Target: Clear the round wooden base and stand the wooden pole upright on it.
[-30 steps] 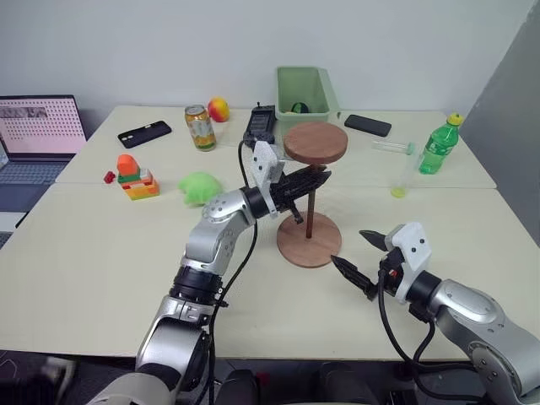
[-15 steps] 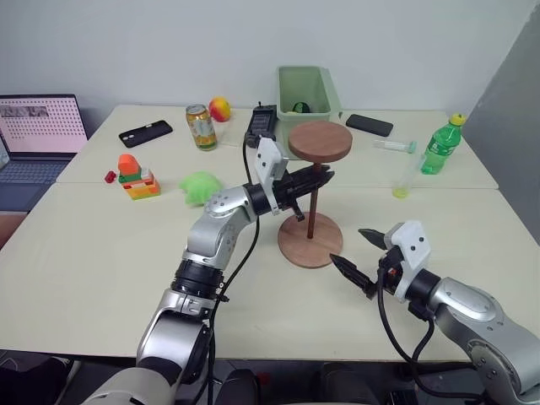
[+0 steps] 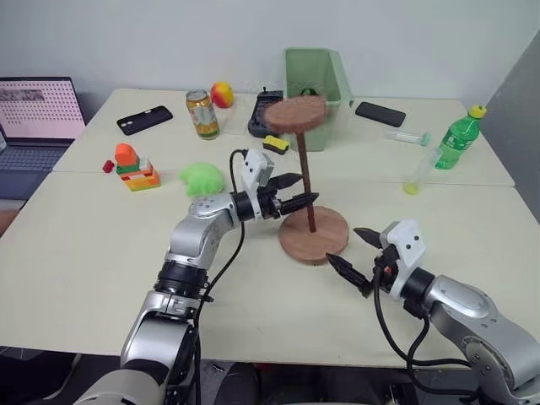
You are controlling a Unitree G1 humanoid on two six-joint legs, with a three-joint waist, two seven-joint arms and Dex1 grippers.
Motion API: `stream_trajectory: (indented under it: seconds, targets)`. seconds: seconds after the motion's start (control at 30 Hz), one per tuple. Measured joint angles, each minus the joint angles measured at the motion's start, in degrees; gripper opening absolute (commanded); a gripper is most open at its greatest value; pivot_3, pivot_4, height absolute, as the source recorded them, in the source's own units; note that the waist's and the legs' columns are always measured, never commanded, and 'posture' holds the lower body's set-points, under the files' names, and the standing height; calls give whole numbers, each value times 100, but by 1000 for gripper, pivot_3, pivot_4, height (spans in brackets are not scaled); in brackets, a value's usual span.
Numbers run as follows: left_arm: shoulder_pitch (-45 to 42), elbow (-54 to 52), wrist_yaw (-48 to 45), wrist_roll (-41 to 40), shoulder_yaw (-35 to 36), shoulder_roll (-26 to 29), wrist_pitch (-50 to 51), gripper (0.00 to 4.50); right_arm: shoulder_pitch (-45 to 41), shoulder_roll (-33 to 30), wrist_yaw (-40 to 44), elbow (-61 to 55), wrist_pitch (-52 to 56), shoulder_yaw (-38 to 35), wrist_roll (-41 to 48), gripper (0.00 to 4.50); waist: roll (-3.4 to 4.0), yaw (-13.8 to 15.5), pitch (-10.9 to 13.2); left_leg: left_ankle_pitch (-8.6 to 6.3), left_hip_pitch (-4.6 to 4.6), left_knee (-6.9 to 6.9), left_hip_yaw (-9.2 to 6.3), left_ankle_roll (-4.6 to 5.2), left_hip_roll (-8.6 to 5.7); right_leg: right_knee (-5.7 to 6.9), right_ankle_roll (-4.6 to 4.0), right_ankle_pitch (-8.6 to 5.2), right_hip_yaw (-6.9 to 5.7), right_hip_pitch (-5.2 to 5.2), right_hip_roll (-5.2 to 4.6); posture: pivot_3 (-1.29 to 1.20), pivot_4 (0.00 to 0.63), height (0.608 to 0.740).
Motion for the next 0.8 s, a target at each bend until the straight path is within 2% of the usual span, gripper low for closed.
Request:
stream_trajectory:
  seconds: [0.2, 0.3, 0.47, 0.53, 0.6, 0.63, 0.8]
  targets:
    - [7, -386, -116, -133, -2, 19, 211, 4452, -46, 4, 30, 103, -36, 12, -35, 4500, 0, -3, 3, 0, 3, 0, 0, 0, -2, 3, 0, 0, -2, 1, 2, 0, 150, 740]
    - [104, -665, -319, -191, -38, 273, 423, 4452, -77, 12, 33, 111, -38, 28, -36, 4500, 2, -12, 6, 0, 3, -1, -2, -1, 2, 3, 0, 0, -2, 1, 5, 0, 150, 740]
    - [248, -1370, -1061, -433, -118, 1277, 1005, 4452, -71, -45, 124, 114, -40, 0, -2, 4500, 12, -30, 17, 0, 6, -3, -5, 0, 8, 7, 0, 0, -2, -1, 13, 0, 150, 740]
    - [463, -1772, -1643, -504, -156, 2293, 1203, 4452, -78, -360, 415, 118, -45, -101, 82, 4500, 19, -73, 31, 0, 9, -8, -3, 0, 11, 10, 0, 0, 11, -7, 17, 0, 150, 740]
    - [532, -1826, -1847, -443, -17, 2790, 1279, 4452, -103, -547, 617, 233, -58, -335, 121, 4500, 22, -35, 35, -1, 10, -4, -5, 1, 10, 11, 0, 0, 4, -6, 17, 0, 150, 740]
    - [577, -1895, -2043, -450, -25, 3242, 1484, 4452, -189, -801, 907, 337, -111, -459, 231, 4500, 19, -34, 48, -1, 8, -2, -2, 1, 9, 12, 0, 0, 3, -6, 17, 0, 150, 740]
    - [590, -1753, -2176, -421, 205, 3697, 1551, 4452, -417, -1221, 1546, 823, -265, -744, 355, 4500, 14, 26, 66, -1, 6, 4, 12, 2, 5, 9, -2, 1, -2, -2, 14, 0, 150, 740]
